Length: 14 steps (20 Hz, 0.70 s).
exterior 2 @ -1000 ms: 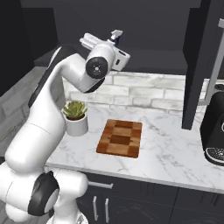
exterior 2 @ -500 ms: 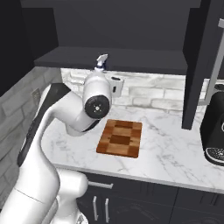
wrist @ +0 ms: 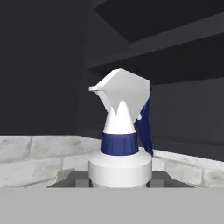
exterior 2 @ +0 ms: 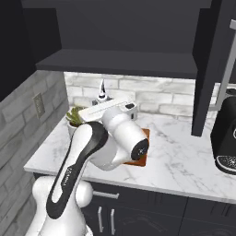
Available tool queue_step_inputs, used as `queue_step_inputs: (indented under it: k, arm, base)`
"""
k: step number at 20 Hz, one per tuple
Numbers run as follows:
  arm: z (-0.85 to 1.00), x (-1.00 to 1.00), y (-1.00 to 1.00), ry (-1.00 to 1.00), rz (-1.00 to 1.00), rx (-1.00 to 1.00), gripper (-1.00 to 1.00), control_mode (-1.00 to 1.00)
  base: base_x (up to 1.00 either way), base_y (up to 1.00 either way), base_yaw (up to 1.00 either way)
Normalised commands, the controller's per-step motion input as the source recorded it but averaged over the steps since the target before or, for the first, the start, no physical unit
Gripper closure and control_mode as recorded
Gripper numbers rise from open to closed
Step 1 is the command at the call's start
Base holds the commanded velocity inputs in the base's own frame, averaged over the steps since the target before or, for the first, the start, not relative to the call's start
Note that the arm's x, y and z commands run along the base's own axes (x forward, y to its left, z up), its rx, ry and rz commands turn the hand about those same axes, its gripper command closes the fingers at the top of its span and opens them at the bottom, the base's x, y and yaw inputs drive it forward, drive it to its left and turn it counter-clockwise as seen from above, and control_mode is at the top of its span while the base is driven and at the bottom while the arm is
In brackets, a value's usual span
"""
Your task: Grab the spray bottle from the cabinet, then place it next to the cutting board for sanitizing. Then grab the dish brush from the countertop next to the sink and place it next to the cutting board.
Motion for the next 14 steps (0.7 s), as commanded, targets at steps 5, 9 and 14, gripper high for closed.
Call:
queue_step_inputs:
  k: [5, 9, 14]
  arm:
    - [-0.11, 0.17, -0.37, -0.03, 0.36, 0.00, 1.00, -1.00]
    - [-0.31, 0.28, -0.40, 0.00, 0.28, -0.02, 1.00, -1.00]
    - [-0.20, 0.39, -0.10, 0.03, 0.04, -0.14, 1.00, -1.00]
  base:
    - [0.00, 0.00, 0.00]
    - [0.00, 0.00, 0.00]
    - [0.00, 0.00, 0.00]
